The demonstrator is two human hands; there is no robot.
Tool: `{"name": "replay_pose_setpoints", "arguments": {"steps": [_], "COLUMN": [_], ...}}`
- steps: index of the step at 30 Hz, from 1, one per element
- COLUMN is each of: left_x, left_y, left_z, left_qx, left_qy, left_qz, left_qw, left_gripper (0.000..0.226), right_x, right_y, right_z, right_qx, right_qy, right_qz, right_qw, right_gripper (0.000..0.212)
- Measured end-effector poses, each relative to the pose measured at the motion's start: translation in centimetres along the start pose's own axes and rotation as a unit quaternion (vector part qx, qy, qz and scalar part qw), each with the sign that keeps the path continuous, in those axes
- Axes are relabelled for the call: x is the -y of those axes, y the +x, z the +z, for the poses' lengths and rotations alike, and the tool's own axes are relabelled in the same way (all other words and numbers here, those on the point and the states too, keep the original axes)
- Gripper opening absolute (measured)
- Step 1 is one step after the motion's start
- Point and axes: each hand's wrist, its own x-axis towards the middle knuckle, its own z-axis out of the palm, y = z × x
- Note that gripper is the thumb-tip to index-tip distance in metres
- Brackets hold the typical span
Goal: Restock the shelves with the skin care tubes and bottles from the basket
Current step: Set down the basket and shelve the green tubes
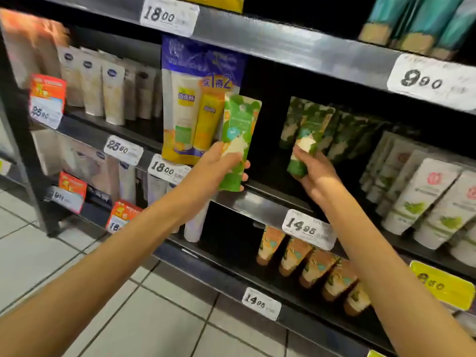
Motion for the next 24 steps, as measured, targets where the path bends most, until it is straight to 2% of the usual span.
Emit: {"name": "replay_pose_setpoints", "arguments": {"steps": [3, 6, 10, 15, 18, 24], "left_x": [0.4, 0.9, 2.1, 3.2, 3.2, 3.3], "left_y": [1.6, 3.2, 5.1, 6.9, 7.5, 7.7], "left_z": [0.7, 0.8, 1.5, 2.5, 2.5, 2.3], "left_qx": [0.009, 0.027, 0.048, -0.028, -0.057, -0.038], "left_qy": [-0.021, -0.035, -0.003, 0.012, -0.004, -0.015], "left_qz": [-0.003, 0.006, 0.011, 0.003, -0.015, -0.04], "left_qw": [1.0, 0.999, 0.999, 1.0, 0.998, 0.998], "left_gripper": [0.014, 0.013, 0.018, 0.022, 0.037, 0.042], "right_x": [-1.6, -2.1, -2.8, -3.3, -3.6, -3.5], "right_y": [1.7, 4.0, 6.9, 9.2, 10.2, 10.7], "right_z": [-0.7, 0.0, 0.5, 0.6, 0.6, 0.4], "right_qx": [0.01, 0.011, -0.042, -0.082, -0.094, -0.113], "right_qy": [-0.144, -0.201, -0.283, -0.299, -0.314, -0.3], "right_qz": [-0.059, -0.09, -0.121, -0.122, -0.12, -0.089], "right_qw": [0.988, 0.975, 0.95, 0.943, 0.937, 0.943], "right_gripper": [0.04, 0.04, 0.046, 0.052, 0.05, 0.053]}}
